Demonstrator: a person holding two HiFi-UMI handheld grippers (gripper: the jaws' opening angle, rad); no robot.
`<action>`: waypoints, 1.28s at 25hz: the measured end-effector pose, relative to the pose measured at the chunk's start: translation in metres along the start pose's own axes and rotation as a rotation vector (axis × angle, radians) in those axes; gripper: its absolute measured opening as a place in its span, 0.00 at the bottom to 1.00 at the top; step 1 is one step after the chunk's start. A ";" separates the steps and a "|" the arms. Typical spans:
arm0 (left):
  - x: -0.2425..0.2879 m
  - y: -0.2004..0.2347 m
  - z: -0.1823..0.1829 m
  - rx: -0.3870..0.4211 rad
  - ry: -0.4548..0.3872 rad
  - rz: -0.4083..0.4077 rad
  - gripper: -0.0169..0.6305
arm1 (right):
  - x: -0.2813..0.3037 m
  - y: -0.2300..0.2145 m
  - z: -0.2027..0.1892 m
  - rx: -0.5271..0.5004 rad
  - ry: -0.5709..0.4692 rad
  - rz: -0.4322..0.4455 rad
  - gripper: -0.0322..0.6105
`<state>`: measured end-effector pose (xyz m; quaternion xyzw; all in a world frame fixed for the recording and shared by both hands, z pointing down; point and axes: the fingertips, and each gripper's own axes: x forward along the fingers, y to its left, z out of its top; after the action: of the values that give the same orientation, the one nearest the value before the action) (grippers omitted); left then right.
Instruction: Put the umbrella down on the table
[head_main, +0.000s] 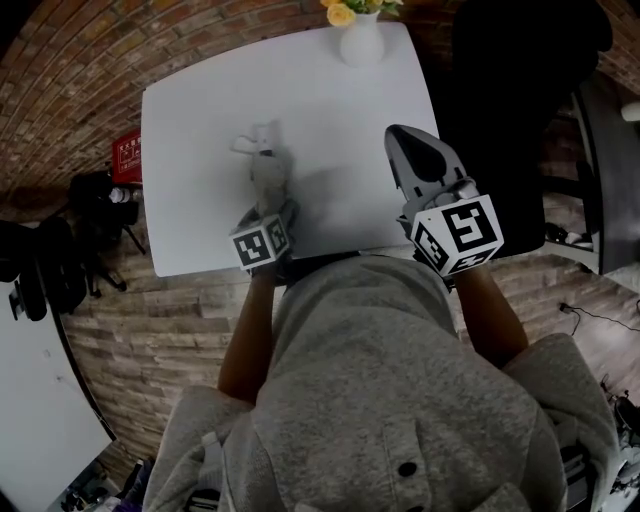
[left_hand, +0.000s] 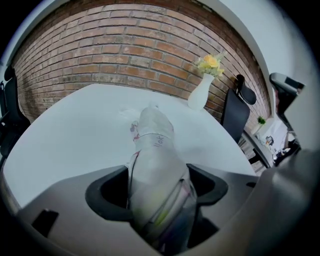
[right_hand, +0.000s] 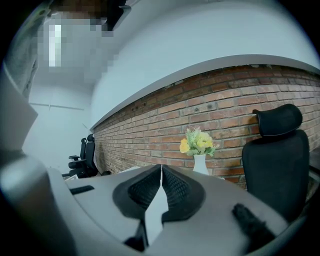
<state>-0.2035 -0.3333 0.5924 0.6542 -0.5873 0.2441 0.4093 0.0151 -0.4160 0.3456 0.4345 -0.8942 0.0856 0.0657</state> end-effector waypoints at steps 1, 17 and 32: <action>-0.002 0.000 0.000 -0.006 -0.012 -0.001 0.54 | -0.001 -0.001 0.000 0.000 -0.001 0.000 0.09; -0.083 -0.006 0.075 0.094 -0.411 0.053 0.60 | -0.013 -0.007 -0.004 0.016 -0.017 -0.030 0.09; -0.219 -0.053 0.090 0.208 -0.759 0.093 0.05 | -0.064 0.050 -0.014 0.022 -0.018 0.009 0.09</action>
<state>-0.2084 -0.2839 0.3550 0.7087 -0.6979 0.0614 0.0835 0.0156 -0.3339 0.3427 0.4318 -0.8957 0.0919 0.0526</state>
